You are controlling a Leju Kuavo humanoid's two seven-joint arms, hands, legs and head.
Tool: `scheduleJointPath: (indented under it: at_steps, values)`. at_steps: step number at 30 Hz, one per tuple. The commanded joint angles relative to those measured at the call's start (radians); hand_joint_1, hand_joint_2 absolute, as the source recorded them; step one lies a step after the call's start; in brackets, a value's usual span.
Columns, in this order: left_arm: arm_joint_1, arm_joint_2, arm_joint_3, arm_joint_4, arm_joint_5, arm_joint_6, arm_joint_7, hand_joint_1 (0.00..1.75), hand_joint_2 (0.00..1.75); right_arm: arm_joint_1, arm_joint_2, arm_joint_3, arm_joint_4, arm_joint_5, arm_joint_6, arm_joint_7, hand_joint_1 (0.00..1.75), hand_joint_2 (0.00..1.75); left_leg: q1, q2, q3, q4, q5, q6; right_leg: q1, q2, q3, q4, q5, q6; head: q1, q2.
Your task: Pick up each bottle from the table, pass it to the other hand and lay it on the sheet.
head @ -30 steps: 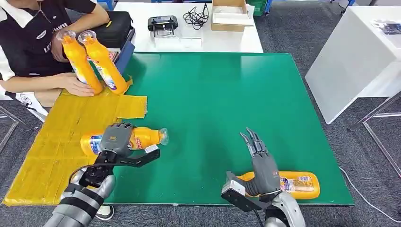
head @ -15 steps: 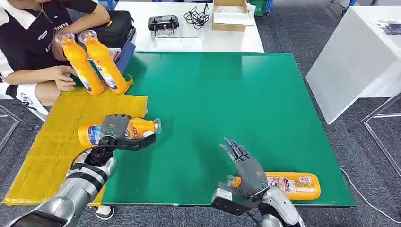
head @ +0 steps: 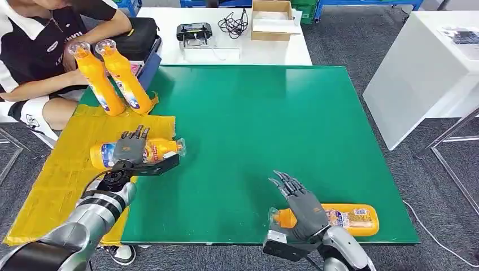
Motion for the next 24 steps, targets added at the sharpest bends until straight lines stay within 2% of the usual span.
scheduleJointPath:
  at_steps: [1, 3, 8, 15, 19, 24]
  values:
    - [0.045, -0.026, 0.074, 0.083, 0.038, 0.016, -0.040, 0.00, 1.75, 0.004, -0.023, -0.015, -0.046, 0.035, -0.038, 0.002, 0.00, 1.75, -0.001, 0.002, 0.003, -0.003, 0.000, -0.001, -0.001, 0.003, 0.002, -0.003, 0.000, -0.001, 0.000, 0.000]
    - [0.045, -0.026, 0.074, 0.083, 0.038, 0.016, -0.040, 0.00, 1.75, 0.004, -0.023, -0.015, -0.046, 0.035, -0.038, 0.002, 0.00, 1.75, 0.000, 0.002, 0.004, -0.002, 0.000, -0.001, 0.000, 0.002, 0.004, -0.002, 0.000, 0.000, 0.000, 0.000]
    - [0.098, -0.047, 0.137, -0.023, 0.127, 0.126, -0.122, 0.00, 1.75, 0.031, -0.042, -0.031, -0.089, 0.062, -0.065, 0.014, 0.00, 1.75, -0.001, 0.001, 0.003, -0.001, 0.000, 0.000, -0.001, 0.001, 0.003, -0.001, 0.000, 0.000, 0.000, 0.000]
    - [0.111, -0.056, 0.147, -0.060, 0.152, 0.131, -0.144, 0.00, 1.75, 0.037, -0.056, -0.036, -0.088, 0.064, -0.055, 0.017, 0.00, 1.75, -0.001, -0.001, 0.001, -0.001, 0.000, 0.000, -0.001, 0.000, 0.002, -0.001, -0.001, 0.000, 0.000, 0.000]
    - [0.157, -0.074, 0.153, -0.166, 0.221, 0.134, -0.212, 0.00, 1.75, 0.049, -0.083, -0.036, -0.061, 0.077, -0.025, 0.024, 0.00, 1.75, 0.000, 0.000, 0.001, -0.002, 0.000, -0.001, 0.000, 0.002, 0.002, -0.002, -0.001, 0.000, 0.000, 0.000]
    - [0.209, -0.094, 0.123, -0.296, 0.265, 0.121, -0.235, 0.00, 1.75, 0.081, -0.108, -0.057, -0.052, 0.067, -0.020, 0.003, 0.00, 1.75, 0.000, -0.002, -0.001, -0.001, 0.000, 0.000, 0.000, -0.001, 0.000, -0.002, -0.001, 0.000, 0.000, 0.000]
